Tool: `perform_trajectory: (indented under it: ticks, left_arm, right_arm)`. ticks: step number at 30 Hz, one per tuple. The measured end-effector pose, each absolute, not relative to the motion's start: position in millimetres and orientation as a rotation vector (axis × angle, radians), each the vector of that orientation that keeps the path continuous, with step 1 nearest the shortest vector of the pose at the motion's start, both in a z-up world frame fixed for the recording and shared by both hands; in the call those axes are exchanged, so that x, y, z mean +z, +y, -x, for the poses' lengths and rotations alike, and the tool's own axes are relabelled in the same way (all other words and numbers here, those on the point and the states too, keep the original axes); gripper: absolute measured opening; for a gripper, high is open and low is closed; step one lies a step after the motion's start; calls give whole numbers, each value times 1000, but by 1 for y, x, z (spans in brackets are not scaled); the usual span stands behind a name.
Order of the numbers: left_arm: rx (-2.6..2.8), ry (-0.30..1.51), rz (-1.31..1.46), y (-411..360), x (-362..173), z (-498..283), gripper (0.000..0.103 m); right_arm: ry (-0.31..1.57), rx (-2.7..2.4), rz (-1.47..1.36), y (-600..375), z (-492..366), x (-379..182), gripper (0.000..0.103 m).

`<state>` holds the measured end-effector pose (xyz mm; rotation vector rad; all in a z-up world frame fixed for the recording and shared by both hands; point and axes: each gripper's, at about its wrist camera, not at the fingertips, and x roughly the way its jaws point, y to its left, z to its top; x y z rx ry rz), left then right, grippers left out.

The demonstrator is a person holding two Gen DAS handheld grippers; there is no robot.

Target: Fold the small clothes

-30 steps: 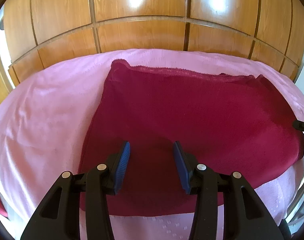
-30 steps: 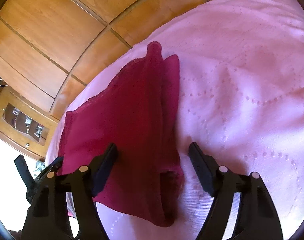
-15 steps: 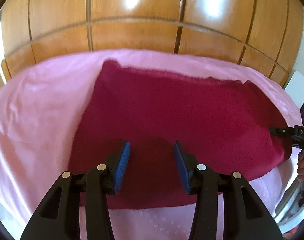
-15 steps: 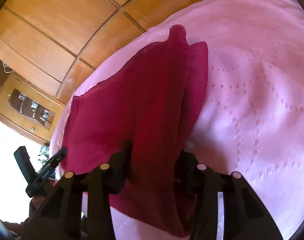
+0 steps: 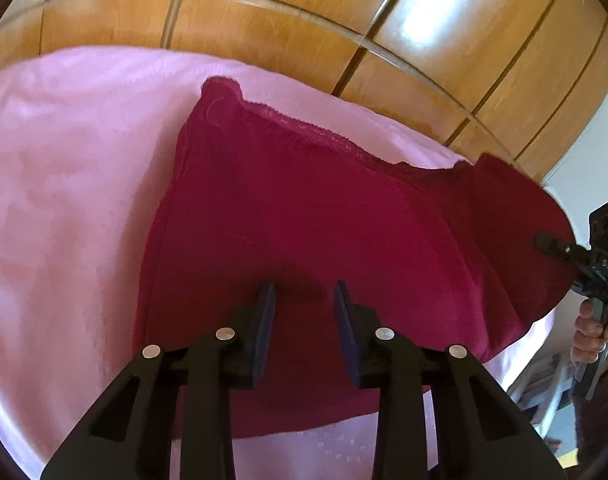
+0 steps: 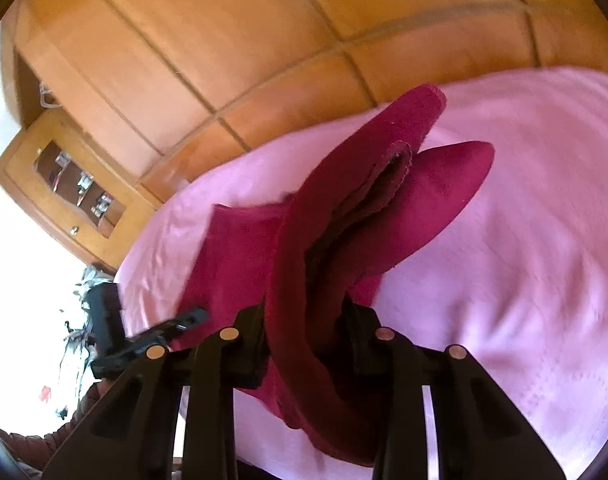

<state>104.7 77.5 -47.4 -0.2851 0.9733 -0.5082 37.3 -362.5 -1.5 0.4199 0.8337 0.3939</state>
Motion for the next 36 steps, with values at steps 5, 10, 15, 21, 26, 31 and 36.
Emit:
perform_trajectory:
  ticks: [5, 10, 15, 21, 26, 31, 36]
  left_arm:
    - [-557, 991, 327, 81, -52, -113, 31]
    - [-588, 1003, 366, 84, -58, -116, 30]
    - [-602, 1008, 460, 104, -52, -116, 30]
    - [-539, 992, 586, 159, -47, -113, 30]
    - [-502, 966, 686, 191, -41, -110, 30]
    - [-560, 909, 731, 195, -17, -101, 42]
    - [-655, 890, 765, 179, 2, -102, 61]
  right_arm:
    - [825, 472, -315, -291, -58, 23, 26]
    - [901, 527, -227, -210, -85, 4, 26]
    - [999, 564, -90, -142, -97, -35, 25]
    - [1011, 648, 5, -122, -83, -57, 48]
    - [956, 809, -79, -150, -51, -40, 65]
    - [895, 767, -92, -194, -11, -28, 65]
    - [896, 566, -15, -238, 21, -47, 66]
